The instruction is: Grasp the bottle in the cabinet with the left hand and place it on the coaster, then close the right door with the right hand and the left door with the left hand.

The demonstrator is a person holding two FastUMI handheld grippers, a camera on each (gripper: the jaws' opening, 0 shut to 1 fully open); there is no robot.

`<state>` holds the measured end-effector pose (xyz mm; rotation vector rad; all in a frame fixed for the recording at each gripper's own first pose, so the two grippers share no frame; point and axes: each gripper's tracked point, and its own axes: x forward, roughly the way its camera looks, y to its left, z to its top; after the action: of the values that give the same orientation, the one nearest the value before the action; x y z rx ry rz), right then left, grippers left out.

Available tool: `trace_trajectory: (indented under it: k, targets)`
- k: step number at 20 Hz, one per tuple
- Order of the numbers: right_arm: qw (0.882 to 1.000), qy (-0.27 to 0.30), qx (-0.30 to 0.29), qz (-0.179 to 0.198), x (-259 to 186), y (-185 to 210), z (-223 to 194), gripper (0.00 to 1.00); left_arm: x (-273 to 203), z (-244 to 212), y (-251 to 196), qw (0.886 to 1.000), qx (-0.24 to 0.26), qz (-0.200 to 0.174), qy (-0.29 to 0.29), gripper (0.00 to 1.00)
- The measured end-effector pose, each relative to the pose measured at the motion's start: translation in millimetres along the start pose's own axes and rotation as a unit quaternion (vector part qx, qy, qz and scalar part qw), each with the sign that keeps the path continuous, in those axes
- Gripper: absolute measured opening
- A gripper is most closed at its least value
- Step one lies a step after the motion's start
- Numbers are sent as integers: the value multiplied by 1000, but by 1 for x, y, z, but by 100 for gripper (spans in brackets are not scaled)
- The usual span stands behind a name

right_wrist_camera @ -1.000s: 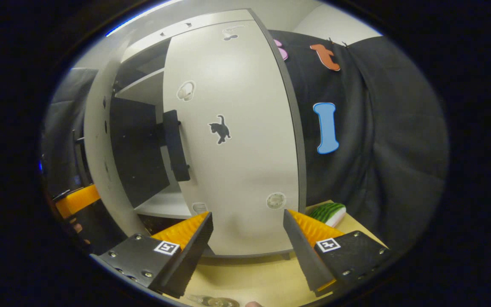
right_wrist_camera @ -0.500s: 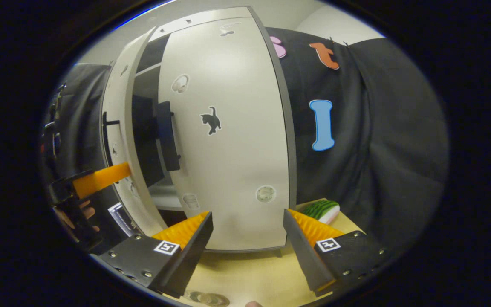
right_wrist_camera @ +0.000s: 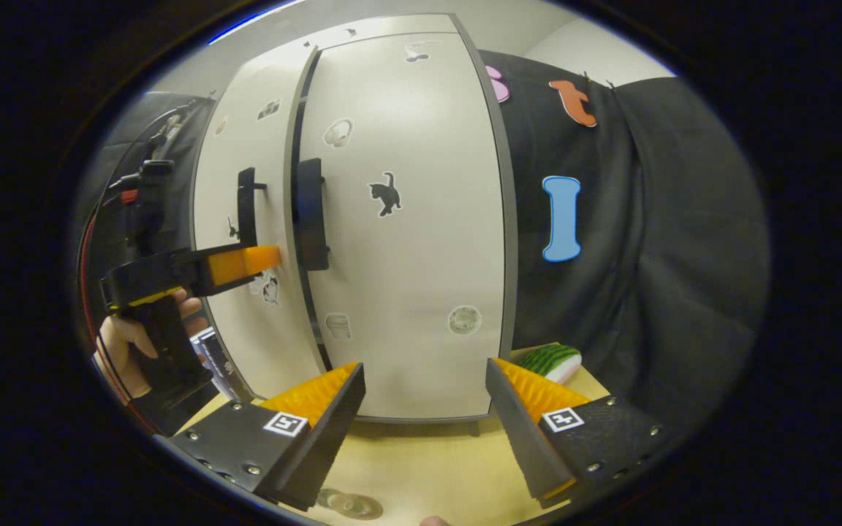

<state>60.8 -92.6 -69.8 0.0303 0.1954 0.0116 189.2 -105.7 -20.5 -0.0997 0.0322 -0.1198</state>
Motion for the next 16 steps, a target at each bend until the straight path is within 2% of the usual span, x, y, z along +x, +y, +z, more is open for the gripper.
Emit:
trace_trajectory:
  k: [4, 8, 9, 11, 13, 16]
  targets:
    - [1000, -2, 6, 2, -12, -4, -1, 100, 9, 1, 1, 1000, 14, 27, -1, 99]
    - [1000, 4, 24, 12, -26, -4, -3, 100, 11, 0, 2, 999, 19, 35, 3, 99]
    - [1000, 4, 23, 13, -29, -4, -5, 97, 11, 1, 2, 999, 19, 38, 4, 99]
    - [1000, 8, 22, 18, -35, -3, -8, 100, 5, 4, -3, 999, 14, 31, 5, 100]
    - [999, 6, 23, 24, -40, -1, -5, 100, -10, 14, -12, 1000, 1, 14, -10, 96]
    - [999, -3, 21, 30, -47, 1, 6, 100, -42, 21, -19, 1000, 13, 8, -11, 95]
